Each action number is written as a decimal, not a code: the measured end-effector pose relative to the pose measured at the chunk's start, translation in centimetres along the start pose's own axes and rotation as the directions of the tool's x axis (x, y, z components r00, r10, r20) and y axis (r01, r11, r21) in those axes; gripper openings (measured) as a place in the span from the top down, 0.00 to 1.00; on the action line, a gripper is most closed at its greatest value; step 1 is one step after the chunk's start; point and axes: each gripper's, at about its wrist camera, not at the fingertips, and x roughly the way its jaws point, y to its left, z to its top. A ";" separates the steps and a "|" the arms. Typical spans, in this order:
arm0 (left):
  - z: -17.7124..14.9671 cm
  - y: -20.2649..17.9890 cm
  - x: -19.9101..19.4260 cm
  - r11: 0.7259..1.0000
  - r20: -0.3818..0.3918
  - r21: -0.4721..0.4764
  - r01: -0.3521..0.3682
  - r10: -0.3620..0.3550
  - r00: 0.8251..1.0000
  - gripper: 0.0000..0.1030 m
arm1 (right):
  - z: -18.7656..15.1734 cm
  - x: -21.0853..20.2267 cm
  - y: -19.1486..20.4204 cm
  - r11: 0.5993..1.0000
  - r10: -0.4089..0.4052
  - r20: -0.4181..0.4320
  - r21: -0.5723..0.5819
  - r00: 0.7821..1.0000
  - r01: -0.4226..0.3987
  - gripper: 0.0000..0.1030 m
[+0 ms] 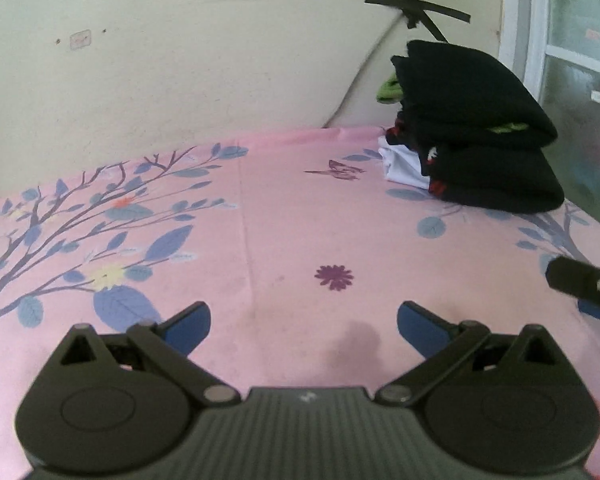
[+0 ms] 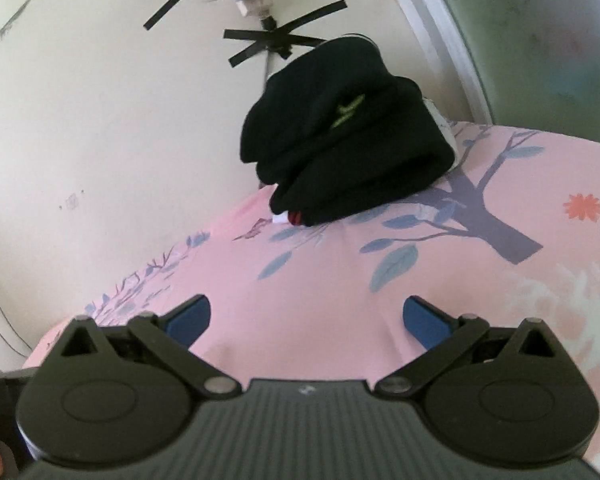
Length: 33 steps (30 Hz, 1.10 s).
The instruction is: Fold small clothes
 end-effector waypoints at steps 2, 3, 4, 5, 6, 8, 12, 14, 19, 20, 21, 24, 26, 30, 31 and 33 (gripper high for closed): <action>0.0 0.2 -0.2 1.000 0.004 -0.008 -0.015 0.015 1.000 0.00 | -0.1 -0.3 0.2 1.000 -0.012 0.016 -0.014 1.000 0.012 0.06; 0.1 0.1 0.1 1.000 0.006 -0.009 -0.020 0.020 1.000 0.00 | -0.1 -0.4 0.2 1.000 -0.013 0.020 -0.018 1.000 0.013 0.06; 0.1 0.1 0.0 1.000 0.008 -0.009 -0.026 0.026 1.000 0.00 | -0.1 -0.4 0.2 1.000 -0.013 0.020 -0.020 1.000 0.013 0.06; 0.0 0.0 0.0 0.999 0.010 -0.008 -0.033 0.033 0.999 0.00 | 0.0 -0.3 0.2 1.000 -0.014 0.017 -0.019 1.000 0.014 0.06; 0.0 -0.1 -0.1 0.999 0.014 -0.003 -0.043 0.043 0.999 0.00 | -0.1 -0.2 0.2 1.000 -0.014 0.014 -0.018 1.000 0.014 0.06; -0.1 -0.3 -0.2 0.998 0.020 0.009 -0.056 0.056 0.998 0.00 | -0.1 -0.1 0.1 1.000 -0.012 0.011 -0.015 1.000 0.013 0.06; -0.1 -0.4 -0.3 0.997 0.026 0.017 -0.073 0.072 0.997 0.00 | -0.1 0.0 0.1 1.000 -0.005 0.003 -0.012 1.000 0.005 0.06; -0.1 -0.3 -0.3 0.997 0.023 0.014 -0.078 0.077 0.997 0.00 | 0.0 0.1 0.0 1.000 -0.001 0.000 -0.009 1.000 0.001 0.06; -0.1 -0.4 -0.2 0.996 0.012 0.020 -0.082 0.082 0.997 0.00 | 0.0 0.2 0.0 1.000 0.011 -0.004 -0.004 1.000 -0.011 0.06; -0.1 -0.4 -0.2 0.996 0.014 0.023 -0.086 0.086 0.996 0.00 | 0.0 0.2 -0.1 1.000 0.012 -0.005 -0.002 1.000 -0.012 0.06; -0.1 -0.5 -0.3 0.996 0.017 0.025 -0.090 0.090 0.996 0.00 | 0.0 0.2 -0.1 1.000 0.014 -0.005 -0.001 1.000 -0.014 0.06; -0.2 -0.6 -0.4 0.995 0.024 0.036 -0.095 0.094 0.995 0.00 | 0.0 0.1 -0.1 1.000 0.017 -0.004 0.001 1.000 -0.017 0.06; -0.2 -0.7 -0.4 0.994 0.024 0.043 -0.097 0.096 0.995 0.00 | 0.0 0.1 -0.1 1.000 0.019 -0.004 0.002 1.000 -0.019 0.06; -0.2 -0.8 -0.5 0.993 0.032 0.050 -0.104 0.102 0.994 0.00 | 0.0 0.1 -0.1 1.000 0.019 -0.004 0.003 1.000 -0.019 0.06; -0.2 -0.9 -0.5 0.993 0.033 0.051 -0.105 0.103 0.994 0.00 | 0.0 0.1 -0.1 1.000 0.019 -0.005 0.003 1.000 -0.019 0.06; -0.2 -0.9 -0.5 0.993 0.032 0.052 -0.106 0.104 0.994 0.00 | -0.1 0.2 -0.1 1.000 0.019 -0.006 0.004 1.000 -0.019 0.06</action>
